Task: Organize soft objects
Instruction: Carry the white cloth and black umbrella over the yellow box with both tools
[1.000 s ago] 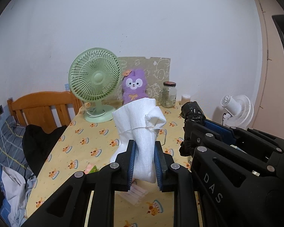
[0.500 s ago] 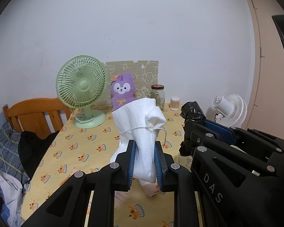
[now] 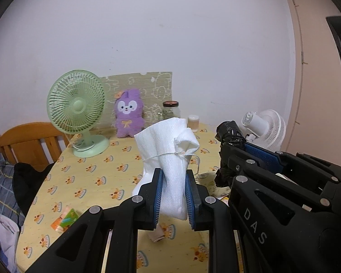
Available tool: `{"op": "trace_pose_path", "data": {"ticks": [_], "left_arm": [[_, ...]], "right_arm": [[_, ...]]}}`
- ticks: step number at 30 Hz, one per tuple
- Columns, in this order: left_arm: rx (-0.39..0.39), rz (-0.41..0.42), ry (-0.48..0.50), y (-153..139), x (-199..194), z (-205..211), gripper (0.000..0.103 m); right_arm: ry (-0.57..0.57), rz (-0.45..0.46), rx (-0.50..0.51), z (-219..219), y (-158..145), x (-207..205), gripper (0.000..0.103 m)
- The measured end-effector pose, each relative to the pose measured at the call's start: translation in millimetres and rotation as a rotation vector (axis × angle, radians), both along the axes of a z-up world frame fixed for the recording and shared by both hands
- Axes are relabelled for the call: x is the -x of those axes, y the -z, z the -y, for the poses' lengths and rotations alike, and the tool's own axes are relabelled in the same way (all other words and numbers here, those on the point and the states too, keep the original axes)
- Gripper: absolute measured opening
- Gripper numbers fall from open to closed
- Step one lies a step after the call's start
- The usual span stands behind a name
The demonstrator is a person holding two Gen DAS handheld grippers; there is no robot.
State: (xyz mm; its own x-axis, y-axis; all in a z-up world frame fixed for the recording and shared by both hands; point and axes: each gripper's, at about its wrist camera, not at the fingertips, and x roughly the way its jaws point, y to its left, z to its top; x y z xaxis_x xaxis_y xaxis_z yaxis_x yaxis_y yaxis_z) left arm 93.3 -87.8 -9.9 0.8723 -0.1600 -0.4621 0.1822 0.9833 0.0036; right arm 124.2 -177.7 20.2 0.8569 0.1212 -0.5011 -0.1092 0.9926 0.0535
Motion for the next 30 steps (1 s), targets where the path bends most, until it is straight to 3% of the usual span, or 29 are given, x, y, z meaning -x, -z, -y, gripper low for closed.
{"op": "trace_pose_path", "data": {"ticks": [30], "left_arm": [[0.002, -0.095, 0.159, 35.9, -26.2, 79.1, 0.018]], "right_arm": [[0.126, -0.062, 0.009, 80.6, 37.6, -15.2, 0.021]]}}
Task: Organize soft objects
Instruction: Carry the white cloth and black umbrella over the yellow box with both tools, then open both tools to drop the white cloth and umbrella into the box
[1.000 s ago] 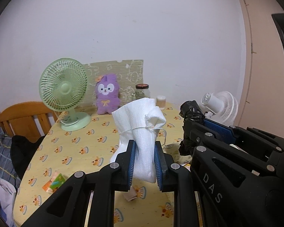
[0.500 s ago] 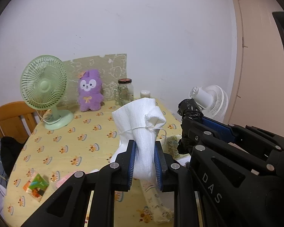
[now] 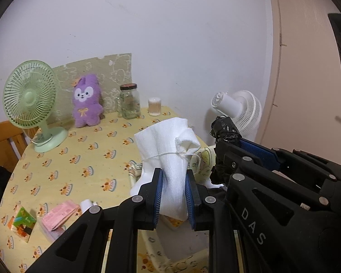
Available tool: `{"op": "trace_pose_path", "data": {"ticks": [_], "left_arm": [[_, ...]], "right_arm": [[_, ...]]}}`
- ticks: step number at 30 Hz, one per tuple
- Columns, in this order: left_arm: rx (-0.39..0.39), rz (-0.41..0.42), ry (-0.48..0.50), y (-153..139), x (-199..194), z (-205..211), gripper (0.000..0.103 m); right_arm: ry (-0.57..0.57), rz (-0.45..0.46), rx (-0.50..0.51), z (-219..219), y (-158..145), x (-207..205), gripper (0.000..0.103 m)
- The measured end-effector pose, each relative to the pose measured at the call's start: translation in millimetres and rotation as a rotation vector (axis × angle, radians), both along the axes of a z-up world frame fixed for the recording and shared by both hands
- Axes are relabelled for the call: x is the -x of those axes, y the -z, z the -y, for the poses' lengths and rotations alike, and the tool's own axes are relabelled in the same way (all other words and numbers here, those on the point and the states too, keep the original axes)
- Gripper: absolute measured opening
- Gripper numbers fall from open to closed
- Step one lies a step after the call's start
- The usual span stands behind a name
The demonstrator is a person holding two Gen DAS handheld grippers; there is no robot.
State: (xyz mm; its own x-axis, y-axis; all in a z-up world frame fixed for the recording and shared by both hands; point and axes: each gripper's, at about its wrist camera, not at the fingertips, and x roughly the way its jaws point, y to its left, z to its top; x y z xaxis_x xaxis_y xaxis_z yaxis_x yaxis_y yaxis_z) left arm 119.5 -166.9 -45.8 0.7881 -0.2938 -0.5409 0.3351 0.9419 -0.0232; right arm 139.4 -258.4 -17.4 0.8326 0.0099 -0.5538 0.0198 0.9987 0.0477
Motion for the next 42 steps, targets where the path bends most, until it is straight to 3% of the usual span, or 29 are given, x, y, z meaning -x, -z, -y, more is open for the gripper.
{"op": "trace_pose_path", "data": {"ticks": [21, 23, 28, 31, 34, 36, 38, 42], "left_arm": [[-0.031, -0.115, 0.077, 32.1, -11.0, 35.0, 0.019], [-0.037, -0.138, 0.082, 35.6, -12.4, 37.9, 0.03], [-0.057, -0.15, 0.088, 37.9, -12.3, 39.9, 0.043], [-0.068, -0.153, 0.077, 38.0, -13.7, 39.1, 0.065], [-0.073, -0.147, 0.072, 37.4, -13.6, 38.4, 0.069], [-0.075, -0.145, 0.074, 37.3, -13.6, 38.2, 0.073], [-0.078, -0.143, 0.072, 36.9, -13.4, 38.0, 0.077], [-0.088, -0.122, 0.068, 34.0, -11.5, 37.0, 0.079]], "right_arm": [[0.054, -0.069, -0.029, 35.9, 37.2, -3.5, 0.021], [0.058, -0.075, -0.027, 38.3, 39.8, -3.8, 0.021], [0.049, -0.089, -0.05, 41.6, 45.9, -5.8, 0.02], [0.041, -0.097, -0.07, 41.7, 48.1, -8.9, 0.02], [0.028, -0.107, -0.095, 41.1, 50.0, -10.0, 0.022], [0.028, -0.126, -0.109, 40.9, 51.3, -11.2, 0.032], [0.039, -0.131, -0.12, 40.9, 51.3, -10.5, 0.081], [0.082, -0.108, -0.113, 40.1, 48.0, -4.9, 0.087]]}}
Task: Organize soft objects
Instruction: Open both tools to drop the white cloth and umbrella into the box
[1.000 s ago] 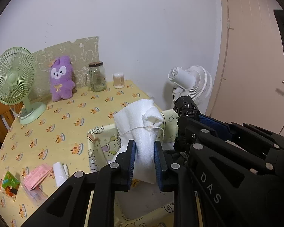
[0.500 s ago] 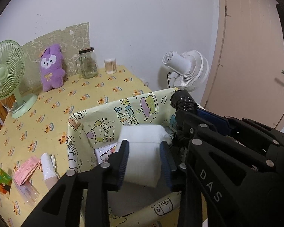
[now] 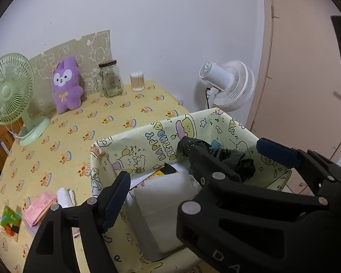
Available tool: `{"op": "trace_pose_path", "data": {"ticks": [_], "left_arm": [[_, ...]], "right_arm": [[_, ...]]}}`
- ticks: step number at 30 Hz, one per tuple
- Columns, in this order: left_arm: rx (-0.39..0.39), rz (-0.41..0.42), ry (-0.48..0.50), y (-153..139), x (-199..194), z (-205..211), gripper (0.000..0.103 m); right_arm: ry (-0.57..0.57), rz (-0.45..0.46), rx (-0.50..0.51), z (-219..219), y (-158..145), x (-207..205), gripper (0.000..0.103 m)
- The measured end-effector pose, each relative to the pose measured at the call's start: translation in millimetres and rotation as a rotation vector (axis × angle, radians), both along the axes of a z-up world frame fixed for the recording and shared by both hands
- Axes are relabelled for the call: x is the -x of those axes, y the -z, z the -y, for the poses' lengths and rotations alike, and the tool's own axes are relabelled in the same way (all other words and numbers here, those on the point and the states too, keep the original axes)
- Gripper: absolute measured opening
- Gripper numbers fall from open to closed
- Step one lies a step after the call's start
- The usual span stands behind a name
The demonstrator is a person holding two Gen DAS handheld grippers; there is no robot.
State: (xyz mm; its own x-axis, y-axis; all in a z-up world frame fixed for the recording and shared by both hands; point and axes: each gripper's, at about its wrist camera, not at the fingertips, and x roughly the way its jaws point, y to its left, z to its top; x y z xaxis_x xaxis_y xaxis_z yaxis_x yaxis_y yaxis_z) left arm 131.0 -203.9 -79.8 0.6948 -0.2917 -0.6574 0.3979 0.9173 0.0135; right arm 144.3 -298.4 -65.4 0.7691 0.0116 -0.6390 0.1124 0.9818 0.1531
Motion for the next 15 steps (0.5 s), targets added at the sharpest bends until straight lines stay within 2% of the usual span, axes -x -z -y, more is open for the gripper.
{"op": "trace_pose_path", "data": {"ticks": [15], "left_arm": [[0.022, 0.046, -0.019, -20.8, 10.7, -17.9, 0.088]], "right_arm": [[0.017, 0.013, 0.049, -15.0, -23.5, 9.9, 0.087]]}}
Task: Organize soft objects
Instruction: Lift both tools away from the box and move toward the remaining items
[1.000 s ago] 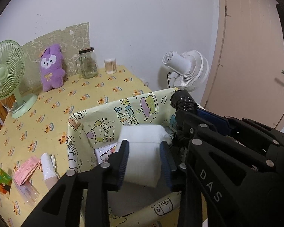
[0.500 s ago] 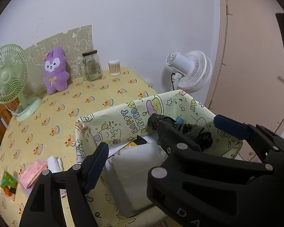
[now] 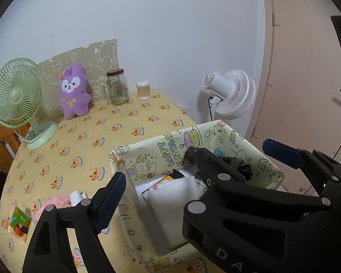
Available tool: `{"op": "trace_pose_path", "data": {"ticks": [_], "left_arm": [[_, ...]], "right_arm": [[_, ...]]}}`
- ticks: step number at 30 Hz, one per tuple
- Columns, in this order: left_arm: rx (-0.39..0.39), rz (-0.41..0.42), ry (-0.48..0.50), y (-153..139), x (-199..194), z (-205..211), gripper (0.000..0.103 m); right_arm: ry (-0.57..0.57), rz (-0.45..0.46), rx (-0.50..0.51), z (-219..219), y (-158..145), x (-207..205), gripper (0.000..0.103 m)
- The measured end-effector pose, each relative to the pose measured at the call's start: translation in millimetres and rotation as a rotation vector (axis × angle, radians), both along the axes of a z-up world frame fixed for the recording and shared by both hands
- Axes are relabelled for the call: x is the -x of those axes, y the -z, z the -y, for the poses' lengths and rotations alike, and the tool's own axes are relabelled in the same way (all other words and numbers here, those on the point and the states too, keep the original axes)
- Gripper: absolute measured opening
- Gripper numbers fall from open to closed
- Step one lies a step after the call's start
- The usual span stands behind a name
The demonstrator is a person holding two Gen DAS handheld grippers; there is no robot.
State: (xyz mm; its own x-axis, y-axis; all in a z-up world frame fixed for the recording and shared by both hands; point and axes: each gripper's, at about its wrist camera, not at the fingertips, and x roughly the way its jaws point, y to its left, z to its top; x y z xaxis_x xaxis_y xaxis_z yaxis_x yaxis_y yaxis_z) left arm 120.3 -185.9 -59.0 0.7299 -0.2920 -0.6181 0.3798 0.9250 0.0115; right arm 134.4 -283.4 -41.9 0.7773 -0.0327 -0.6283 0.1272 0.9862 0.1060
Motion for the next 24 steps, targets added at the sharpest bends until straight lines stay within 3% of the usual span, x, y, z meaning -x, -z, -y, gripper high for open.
{"op": "trace_pose_path", "data": {"ticks": [9, 24], "left_arm": [[0.028, 0.05, -0.022, -19.6, 10.5, -20.2, 0.091], [0.038, 0.114, -0.076, -39.7, 21.1, -60.4, 0.097]], "right_arm": [[0.011, 0.035, 0.026, -17.3, -22.7, 8.1, 0.088], [-0.005, 0.099, 0.066, -57.1, -50.8, 19.9, 0.101]]}}
